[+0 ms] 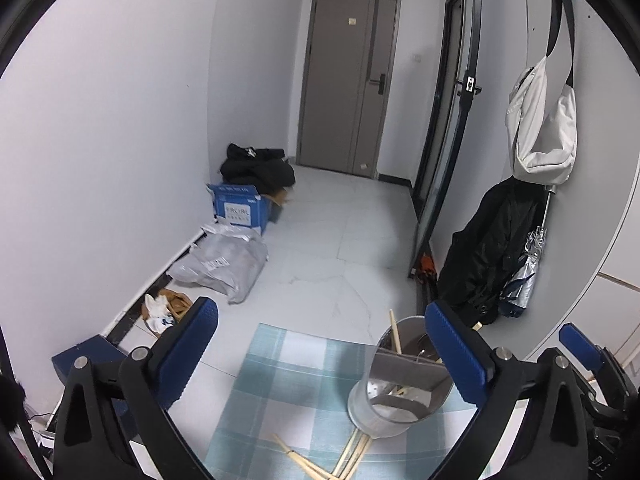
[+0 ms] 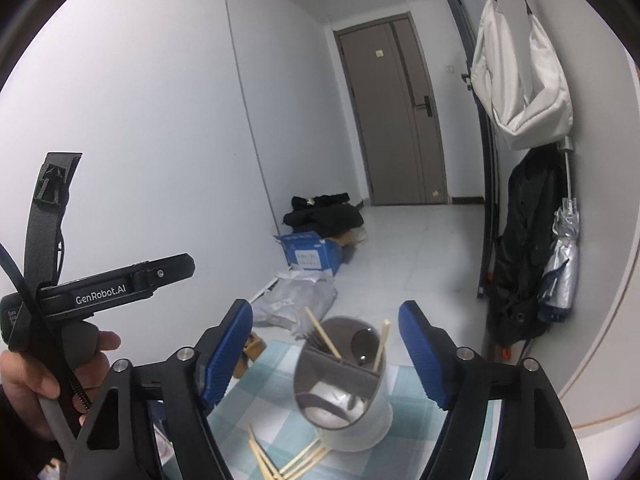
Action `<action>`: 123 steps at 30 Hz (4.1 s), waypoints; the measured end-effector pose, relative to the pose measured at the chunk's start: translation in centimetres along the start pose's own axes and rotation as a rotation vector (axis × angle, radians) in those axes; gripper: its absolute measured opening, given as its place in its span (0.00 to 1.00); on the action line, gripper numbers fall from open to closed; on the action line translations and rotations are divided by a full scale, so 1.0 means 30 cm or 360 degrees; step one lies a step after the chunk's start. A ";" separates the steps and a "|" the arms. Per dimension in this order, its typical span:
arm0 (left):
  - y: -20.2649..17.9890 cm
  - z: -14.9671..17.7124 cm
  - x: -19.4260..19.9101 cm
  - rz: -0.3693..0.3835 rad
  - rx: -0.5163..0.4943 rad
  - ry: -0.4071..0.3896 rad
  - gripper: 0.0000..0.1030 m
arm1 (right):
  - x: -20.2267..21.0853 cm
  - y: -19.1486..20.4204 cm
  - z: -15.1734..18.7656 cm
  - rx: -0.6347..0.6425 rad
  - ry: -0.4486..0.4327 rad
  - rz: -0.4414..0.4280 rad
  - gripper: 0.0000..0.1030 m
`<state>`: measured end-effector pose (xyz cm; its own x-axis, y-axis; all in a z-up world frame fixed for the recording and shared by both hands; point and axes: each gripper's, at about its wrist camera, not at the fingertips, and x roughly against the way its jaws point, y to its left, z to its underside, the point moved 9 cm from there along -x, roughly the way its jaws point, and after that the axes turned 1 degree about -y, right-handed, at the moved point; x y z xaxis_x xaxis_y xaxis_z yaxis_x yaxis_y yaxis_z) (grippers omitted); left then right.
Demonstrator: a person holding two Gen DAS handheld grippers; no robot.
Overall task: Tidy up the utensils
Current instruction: 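Open both tools to release the chopsticks into the holder, then withdraw both tools from the holder back over the chopstick pile, then lower the right tool onto a chopstick in the pile and close, then grasp a chopstick with the left tool while the right tool lifts its chopstick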
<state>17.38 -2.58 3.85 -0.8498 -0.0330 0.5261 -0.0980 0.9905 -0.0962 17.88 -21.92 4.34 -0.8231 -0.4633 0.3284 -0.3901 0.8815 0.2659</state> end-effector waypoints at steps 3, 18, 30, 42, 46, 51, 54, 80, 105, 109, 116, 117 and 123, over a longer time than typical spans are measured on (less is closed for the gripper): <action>0.011 0.027 0.021 -0.0009 -0.0001 -0.0014 0.99 | 0.024 0.019 0.021 0.0004 -0.0010 0.0000 0.79; 0.088 0.200 0.024 -0.0056 0.0066 0.0042 0.99 | 0.047 0.052 0.206 0.0021 0.0060 0.0016 0.83; 0.160 0.344 -0.052 -0.0118 0.0112 0.0113 0.99 | -0.028 0.063 0.390 0.0079 0.0219 0.0022 0.83; 0.270 0.420 -0.133 -0.0110 0.0226 0.0248 0.99 | -0.163 0.096 0.579 0.0174 0.0502 0.0009 0.82; 0.306 0.425 -0.142 -0.0088 0.0330 0.0284 0.99 | -0.220 0.137 0.628 0.0254 0.0610 -0.0008 0.81; 0.361 0.420 -0.157 -0.0092 0.0436 0.0304 0.99 | -0.295 0.184 0.693 0.0339 0.0767 -0.0046 0.68; 0.390 0.417 -0.162 -0.0119 0.0475 0.0310 0.99 | -0.344 0.208 0.730 0.0390 0.0857 -0.0069 0.60; 0.521 0.445 -0.183 -0.0237 0.0671 0.0379 0.99 | -0.532 0.344 0.892 0.0762 0.1294 -0.0249 0.22; 0.360 0.626 -0.305 -0.0108 0.0450 0.0762 0.99 | -0.261 0.182 0.508 0.0270 0.0663 -0.0179 0.05; 0.323 0.678 -0.318 -0.0131 0.0357 0.0851 0.98 | -0.213 0.115 0.458 0.0106 0.0560 -0.0182 0.05; 0.296 0.716 -0.334 -0.0162 0.0328 0.0920 0.98 | -0.152 0.036 0.418 -0.0008 0.0450 -0.0177 0.05; 0.299 0.719 -0.336 -0.0180 0.0334 0.0925 0.98 | -0.147 0.038 0.416 -0.0013 0.0440 -0.0180 0.05; 0.317 0.739 -0.358 -0.0265 0.0354 0.0988 0.98 | -0.123 0.040 0.412 -0.0002 0.0414 -0.0195 0.05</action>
<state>14.09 4.23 -21.44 -0.3657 -0.0340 0.9301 -0.3625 0.9256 -0.1087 15.36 -18.03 -7.76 -0.6361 -0.5745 0.5152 -0.4798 0.8173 0.3191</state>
